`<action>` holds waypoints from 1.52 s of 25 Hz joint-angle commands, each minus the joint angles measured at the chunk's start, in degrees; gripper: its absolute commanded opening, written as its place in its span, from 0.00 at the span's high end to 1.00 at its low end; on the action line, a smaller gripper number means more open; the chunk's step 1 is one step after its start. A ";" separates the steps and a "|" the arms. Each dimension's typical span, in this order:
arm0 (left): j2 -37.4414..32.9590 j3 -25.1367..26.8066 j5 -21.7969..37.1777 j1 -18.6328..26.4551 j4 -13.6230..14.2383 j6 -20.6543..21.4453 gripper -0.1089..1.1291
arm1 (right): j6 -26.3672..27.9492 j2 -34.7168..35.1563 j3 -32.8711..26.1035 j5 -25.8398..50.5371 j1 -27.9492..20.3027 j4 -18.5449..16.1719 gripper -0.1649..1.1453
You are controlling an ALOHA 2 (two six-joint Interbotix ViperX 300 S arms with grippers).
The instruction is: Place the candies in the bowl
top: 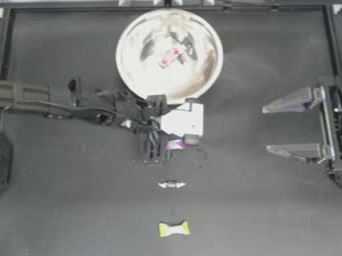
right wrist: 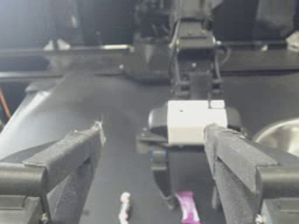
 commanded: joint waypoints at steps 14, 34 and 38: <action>-0.62 -2.02 1.76 -0.35 0.09 0.00 0.41 | 0.09 0.44 -0.88 -0.44 0.00 0.26 0.13; -4.66 -5.62 6.42 -0.18 0.18 0.44 0.63 | 0.09 0.44 -0.97 -0.53 0.00 0.26 0.13; -7.47 -5.45 6.42 0.26 0.35 0.53 0.63 | 0.09 0.44 -1.05 -0.53 0.00 0.26 0.13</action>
